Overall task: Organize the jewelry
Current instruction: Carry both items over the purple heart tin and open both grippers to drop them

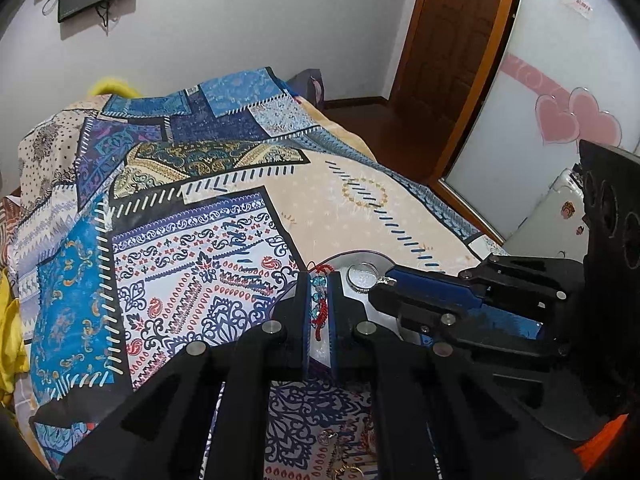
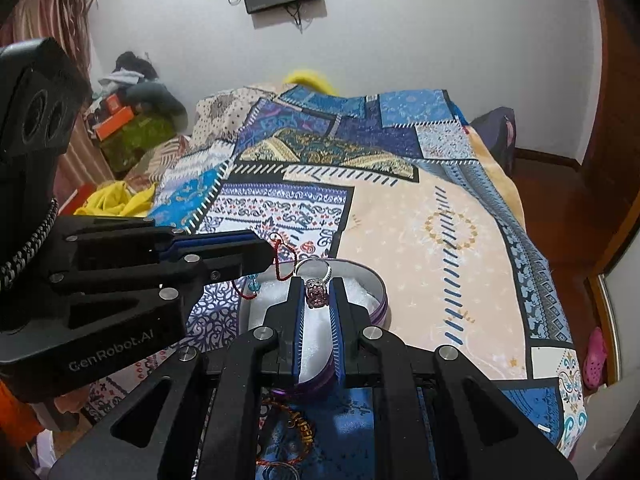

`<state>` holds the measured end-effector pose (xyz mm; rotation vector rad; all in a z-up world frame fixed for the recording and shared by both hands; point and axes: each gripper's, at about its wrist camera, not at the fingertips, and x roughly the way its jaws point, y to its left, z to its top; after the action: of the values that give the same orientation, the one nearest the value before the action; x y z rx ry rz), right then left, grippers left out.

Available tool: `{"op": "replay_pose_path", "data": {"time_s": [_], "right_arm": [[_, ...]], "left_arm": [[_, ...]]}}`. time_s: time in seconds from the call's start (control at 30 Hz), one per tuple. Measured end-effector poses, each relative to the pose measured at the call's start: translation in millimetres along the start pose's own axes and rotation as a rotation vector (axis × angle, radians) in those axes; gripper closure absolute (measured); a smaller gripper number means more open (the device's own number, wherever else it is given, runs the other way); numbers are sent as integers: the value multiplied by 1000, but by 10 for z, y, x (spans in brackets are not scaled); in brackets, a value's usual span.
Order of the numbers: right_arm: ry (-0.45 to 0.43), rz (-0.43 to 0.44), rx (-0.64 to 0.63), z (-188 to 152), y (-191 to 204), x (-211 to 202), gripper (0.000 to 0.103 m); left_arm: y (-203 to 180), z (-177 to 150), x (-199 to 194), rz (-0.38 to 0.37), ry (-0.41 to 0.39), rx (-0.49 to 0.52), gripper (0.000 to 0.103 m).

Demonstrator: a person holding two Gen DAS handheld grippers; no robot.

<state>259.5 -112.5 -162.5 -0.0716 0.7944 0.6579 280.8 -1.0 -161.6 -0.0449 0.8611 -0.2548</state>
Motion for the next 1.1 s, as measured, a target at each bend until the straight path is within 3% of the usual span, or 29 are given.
{"op": "replay_pose_path", "data": {"time_s": [0.5,1.1], "right_arm": [[66,-3,-27,-26,40,128,92],[1,-73,-71,4,194,-250,87]], "left_arm": [[51,-25,63,-20,31,-1,97],[30,-121,-454,46,-30,17,92]]}}
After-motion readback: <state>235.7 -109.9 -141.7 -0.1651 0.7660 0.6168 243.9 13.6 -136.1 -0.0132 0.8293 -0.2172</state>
